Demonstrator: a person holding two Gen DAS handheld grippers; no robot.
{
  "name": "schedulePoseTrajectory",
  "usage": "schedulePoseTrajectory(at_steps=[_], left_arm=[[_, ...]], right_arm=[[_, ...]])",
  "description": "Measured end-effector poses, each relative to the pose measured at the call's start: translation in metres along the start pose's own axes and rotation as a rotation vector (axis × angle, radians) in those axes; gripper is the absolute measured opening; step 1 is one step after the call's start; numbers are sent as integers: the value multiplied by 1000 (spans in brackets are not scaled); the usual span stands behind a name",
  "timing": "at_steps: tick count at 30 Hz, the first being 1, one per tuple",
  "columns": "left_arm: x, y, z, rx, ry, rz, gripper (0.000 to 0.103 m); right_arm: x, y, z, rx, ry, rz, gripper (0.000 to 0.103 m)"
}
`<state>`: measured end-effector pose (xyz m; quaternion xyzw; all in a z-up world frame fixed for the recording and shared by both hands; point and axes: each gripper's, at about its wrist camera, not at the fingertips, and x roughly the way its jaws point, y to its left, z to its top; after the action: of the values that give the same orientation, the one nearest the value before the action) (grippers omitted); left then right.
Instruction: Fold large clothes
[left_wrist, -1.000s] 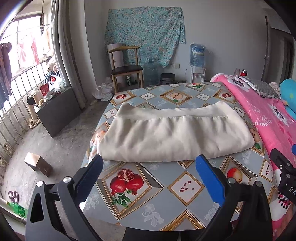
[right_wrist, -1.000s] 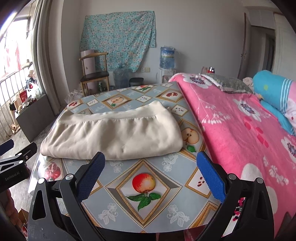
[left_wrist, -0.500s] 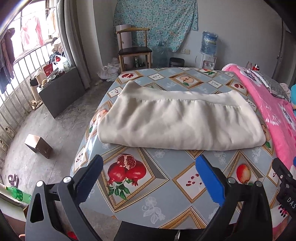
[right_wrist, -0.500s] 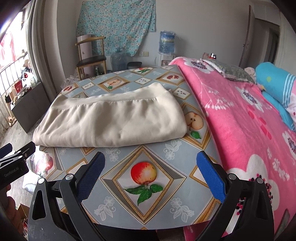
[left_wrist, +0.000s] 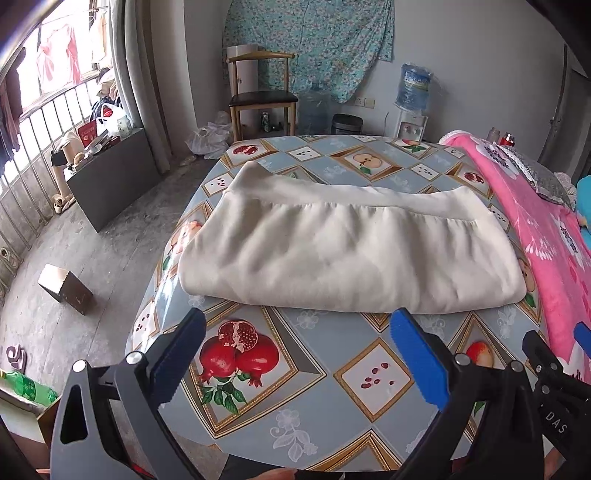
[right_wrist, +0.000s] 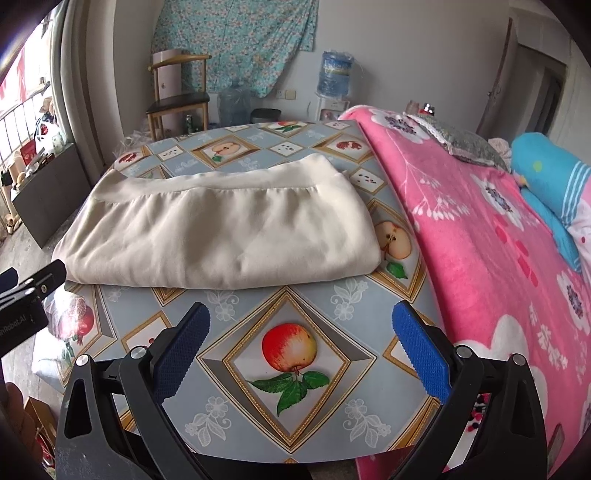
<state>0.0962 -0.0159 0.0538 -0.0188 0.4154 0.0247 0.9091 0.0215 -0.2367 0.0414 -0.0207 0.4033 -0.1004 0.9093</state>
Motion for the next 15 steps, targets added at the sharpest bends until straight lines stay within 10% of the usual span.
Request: schedulePoseTrajectory(at_steps=[15], left_arm=[[2, -6, 0, 35, 9, -6, 98]], right_arm=[[7, 1, -1, 24, 52, 19, 96]])
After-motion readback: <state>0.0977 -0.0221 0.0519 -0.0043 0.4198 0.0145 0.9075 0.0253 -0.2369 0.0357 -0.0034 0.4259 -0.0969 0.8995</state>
